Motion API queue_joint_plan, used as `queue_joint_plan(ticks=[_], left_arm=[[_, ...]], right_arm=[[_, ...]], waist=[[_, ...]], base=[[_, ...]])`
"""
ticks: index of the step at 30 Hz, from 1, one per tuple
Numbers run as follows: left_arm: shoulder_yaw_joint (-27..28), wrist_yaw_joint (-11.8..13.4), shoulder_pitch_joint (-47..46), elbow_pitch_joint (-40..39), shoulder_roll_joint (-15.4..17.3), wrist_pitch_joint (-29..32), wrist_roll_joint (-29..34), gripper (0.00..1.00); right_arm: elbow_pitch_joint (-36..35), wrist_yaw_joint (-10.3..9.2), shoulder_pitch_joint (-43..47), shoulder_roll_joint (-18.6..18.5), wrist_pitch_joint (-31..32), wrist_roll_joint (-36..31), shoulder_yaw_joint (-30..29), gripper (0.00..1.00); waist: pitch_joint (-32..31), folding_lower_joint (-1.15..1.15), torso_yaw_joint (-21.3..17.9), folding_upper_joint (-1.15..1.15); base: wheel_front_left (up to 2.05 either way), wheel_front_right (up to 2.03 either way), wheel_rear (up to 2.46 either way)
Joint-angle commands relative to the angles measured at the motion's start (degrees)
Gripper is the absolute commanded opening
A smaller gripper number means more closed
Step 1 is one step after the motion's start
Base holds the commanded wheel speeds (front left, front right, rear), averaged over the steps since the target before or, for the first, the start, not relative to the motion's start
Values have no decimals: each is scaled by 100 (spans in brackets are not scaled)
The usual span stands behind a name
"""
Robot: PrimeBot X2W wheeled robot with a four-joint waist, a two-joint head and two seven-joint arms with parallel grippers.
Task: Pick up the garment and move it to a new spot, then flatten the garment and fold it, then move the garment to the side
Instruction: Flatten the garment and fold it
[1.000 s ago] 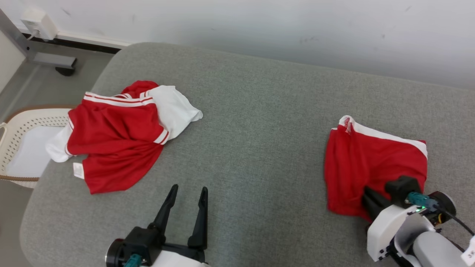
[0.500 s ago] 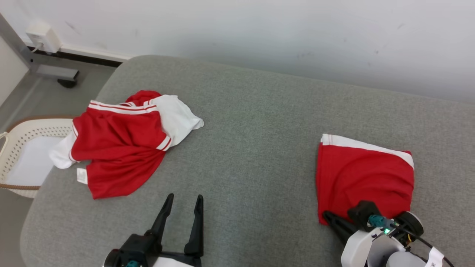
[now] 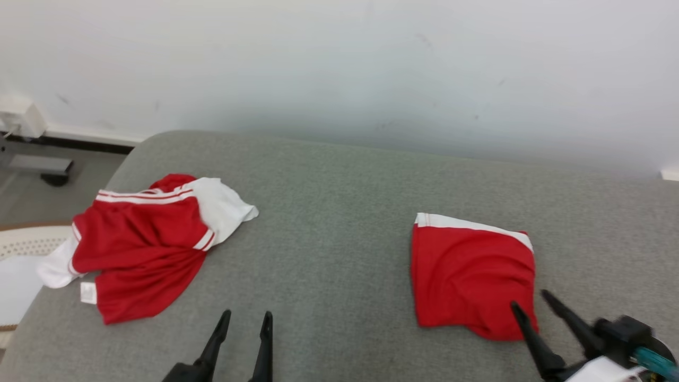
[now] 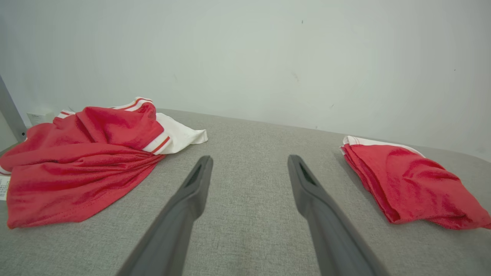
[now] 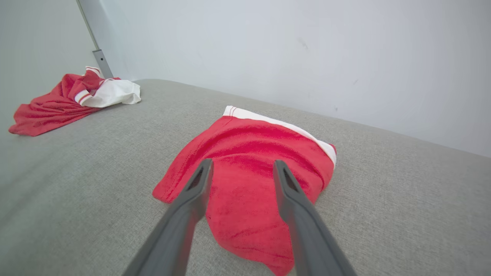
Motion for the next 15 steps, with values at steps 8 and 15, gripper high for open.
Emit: queue_joint_plan(ticks=[8,15], left_arm=[[129,-224,274,113,26,-2,257,100],[298,-236,399,124,23,-2,282,100]], right_arm=[[-552,-13,1172,56,-514,-364,-1616,100],[-662,-13,1630,599,-589,-681,-2390,100]], waist=[[-197,0,-496,0],[-238,0,-743,0]], base=[[0,0,0],[0,0,0]])
